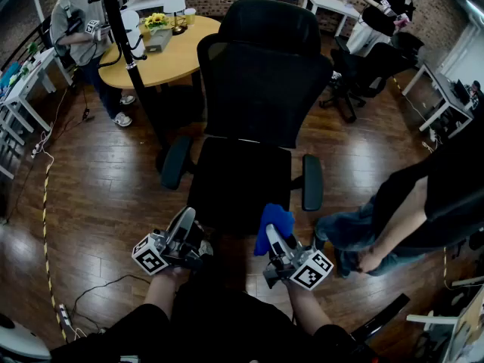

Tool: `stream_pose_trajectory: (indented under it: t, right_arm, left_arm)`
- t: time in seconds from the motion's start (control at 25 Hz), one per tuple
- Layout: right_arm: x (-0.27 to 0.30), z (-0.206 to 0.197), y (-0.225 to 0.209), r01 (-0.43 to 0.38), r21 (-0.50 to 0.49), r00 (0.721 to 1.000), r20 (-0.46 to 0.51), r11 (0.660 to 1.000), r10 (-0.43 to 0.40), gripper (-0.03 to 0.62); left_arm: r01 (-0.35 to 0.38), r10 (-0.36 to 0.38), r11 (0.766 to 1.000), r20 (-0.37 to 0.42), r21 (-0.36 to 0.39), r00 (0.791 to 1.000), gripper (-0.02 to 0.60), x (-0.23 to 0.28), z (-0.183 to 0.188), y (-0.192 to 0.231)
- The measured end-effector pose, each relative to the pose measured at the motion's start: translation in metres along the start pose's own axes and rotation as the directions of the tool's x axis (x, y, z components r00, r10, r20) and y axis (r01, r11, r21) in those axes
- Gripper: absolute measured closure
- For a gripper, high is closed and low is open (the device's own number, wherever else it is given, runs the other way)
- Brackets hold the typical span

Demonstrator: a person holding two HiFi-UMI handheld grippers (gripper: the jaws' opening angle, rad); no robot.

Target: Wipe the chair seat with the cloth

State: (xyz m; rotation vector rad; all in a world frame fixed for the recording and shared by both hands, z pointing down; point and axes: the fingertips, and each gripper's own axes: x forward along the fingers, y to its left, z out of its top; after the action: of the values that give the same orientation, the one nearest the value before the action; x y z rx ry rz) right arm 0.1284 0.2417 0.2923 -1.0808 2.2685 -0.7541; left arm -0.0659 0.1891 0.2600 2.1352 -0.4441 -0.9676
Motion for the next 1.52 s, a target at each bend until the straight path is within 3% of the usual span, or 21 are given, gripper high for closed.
stream_pose_trajectory:
  t: [0.16, 0.32, 0.52, 0.84, 1.08, 1.2, 1.32, 1.36, 1.52]
  right_arm:
    - [0.058, 0.0, -0.04, 0.065, -0.039, 0.998, -0.013, 0.997, -0.066, 0.534]
    - [0.113, -0.001, -0.099, 0.151, -0.124, 0.983, -0.089, 0.981, -0.163, 0.534]
    - [0.167, -0.012, -0.172, 0.216, -0.126, 0.949, -0.207, 0.968, -0.239, 0.534]
    - [0.277, -0.105, -0.33, 0.243, -0.137, 0.864, -0.42, 0.96, -0.279, 0.534]
    - [0.354, -0.204, -0.428, 0.302, -0.188, 0.784, -0.508, 0.935, -0.356, 0.534]
    - [0.372, -0.248, -0.453, 0.325, -0.214, 0.72, -0.576, 0.921, -0.388, 0.534]
    - [0.379, -0.277, -0.469, 0.3, -0.286, 0.636, -0.651, 0.91, -0.415, 0.534]
    - [0.38, -0.284, -0.472, 0.293, -0.303, 0.619, -0.663, 0.907, -0.422, 0.534]
    - [0.382, -0.289, -0.473, 0.27, -0.349, 0.618, -0.651, 0.897, -0.44, 0.534]
  left_arm:
    - [0.002, -0.003, 1.0, -0.019, -0.023, 1.0, 0.581, 0.025, 0.041, 0.047]
    - [-0.004, 0.002, 0.999, -0.054, -0.033, 0.999, 0.581, 0.051, 0.08, 0.091]
    - [-0.079, 0.076, 0.996, -0.053, -0.048, 0.996, 0.581, 0.062, 0.098, 0.142]
    - [-0.228, 0.229, 0.972, 0.01, -0.059, 0.973, 0.581, 0.04, 0.093, 0.22]
    - [-0.277, 0.284, 0.956, 0.071, -0.093, 0.956, 0.581, 0.015, 0.092, 0.272]
    - [-0.304, 0.313, 0.948, 0.105, -0.089, 0.944, 0.581, 0.003, 0.096, 0.279]
    - [-0.316, 0.326, 0.944, 0.124, -0.089, 0.937, 0.581, 0.0, 0.102, 0.282]
    - [-0.321, 0.331, 0.943, 0.126, -0.091, 0.935, 0.581, 0.0, 0.104, 0.284]
    - [-0.338, 0.349, 0.936, 0.124, -0.102, 0.929, 0.581, -0.005, 0.111, 0.287]
